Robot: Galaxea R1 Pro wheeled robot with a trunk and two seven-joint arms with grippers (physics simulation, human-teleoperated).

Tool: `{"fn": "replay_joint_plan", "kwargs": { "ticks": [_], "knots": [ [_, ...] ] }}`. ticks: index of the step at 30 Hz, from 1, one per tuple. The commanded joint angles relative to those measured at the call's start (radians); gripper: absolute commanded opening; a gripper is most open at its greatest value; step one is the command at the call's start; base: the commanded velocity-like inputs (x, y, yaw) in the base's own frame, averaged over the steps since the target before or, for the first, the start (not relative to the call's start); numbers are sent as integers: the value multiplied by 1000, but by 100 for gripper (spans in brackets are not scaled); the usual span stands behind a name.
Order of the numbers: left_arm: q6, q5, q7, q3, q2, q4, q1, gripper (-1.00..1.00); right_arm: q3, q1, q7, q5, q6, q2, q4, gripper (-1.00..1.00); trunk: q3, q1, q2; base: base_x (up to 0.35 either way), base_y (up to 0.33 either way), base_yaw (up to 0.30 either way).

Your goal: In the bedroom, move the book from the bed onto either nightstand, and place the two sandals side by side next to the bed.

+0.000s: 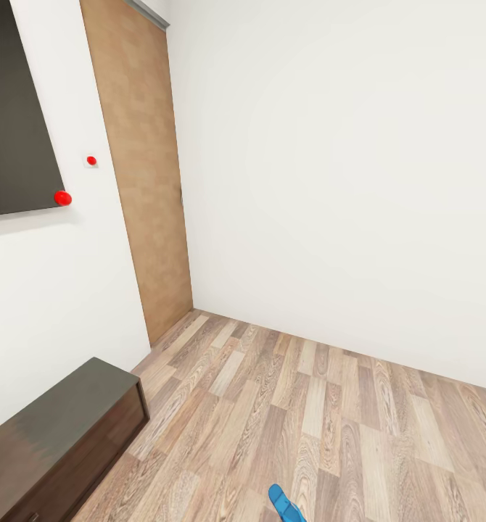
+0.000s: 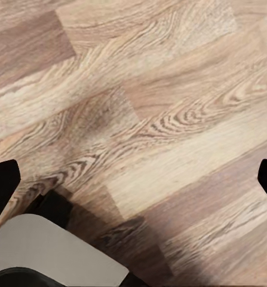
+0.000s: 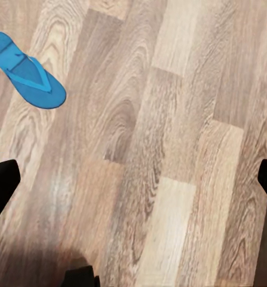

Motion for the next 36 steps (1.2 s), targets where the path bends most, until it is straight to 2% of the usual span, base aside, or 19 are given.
{"fn": "replay_joint_plan", "kwargs": {
  "ticks": [1, 4, 7, 11, 17, 21, 22, 23, 27, 29, 30, 32, 36],
  "knots": [
    [32, 26, -4, 3, 0, -9, -13, 100, 2, -24, -9, -11, 36, 7, -5, 100, -1, 0, -1, 0, 0, 0],
    [98, 65, -32, 0, -2, -31, -48, 100, 6, -97, -20, -20, 162, 37, -11, 100, -1, 0, -1, 0, 0, 0],
    [142, 85, -77, -9, -11, -58, -79, 100, 8, -180, -20, -26, 307, 64, -14, 100, -1, 0, -1, 0, 0, 0],
    [173, 99, -132, -22, -24, -97, -106, 100, 12, -291, -15, -29, 469, 107, -16, 100, -1, 0, -1, 0, 0, 0],
    [210, 112, -168, -27, -34, -211, -120, 100, 18, -446, -12, -29, 639, 160, -15, 100, -1, 0, -1, 0, 0, 0],
    [282, 116, -175, -28, -43, -300, -122, 100, 20, -547, -11, -31, 762, 185, -9, 100, -1, 0, -1, 0, 0, 0],
    [326, 119, -177, -28, -50, -340, -123, 100, 20, -595, -10, -33, 825, 197, -6, 100, -1, 0, -1, 0, 0, 0],
    [348, 123, -177, -28, -54, -360, -123, 100, 20, -617, -10, -34, 854, 203, -6, 100, -1, 0, -1, 0, 0, 0],
    [426, 171, -176, -28, -64, -443, -124, 100, 20, -690, -1, -37, 932, 226, -3, 100, -1, 0, -1, 0, 0, 0],
    [457, 210, -173, -30, -66, -483, -124, 100, 20, -717, 6, -38, 953, 236, 1, 100, -1, 0, -1, 0, 0, 0],
    [487, 251, -172, -33, -66, -518, -124, 100, 20, -738, 13, -39, 965, 244, 6, 100, -1, 0, -1, 0, 0, 0],
    [515, 287, -171, -35, -64, -547, -124, 100, 20, -755, 18, -39, 972, 248, 15, 100, -8, 8, -15, 0, 0, 0],
    [572, 328, -170, -37, -60, -579, -124, 100, 20, -776, 23, -39, 979, 250, 30, 100, -20, 23, -43, 0, 0, 0]
  ]
}}
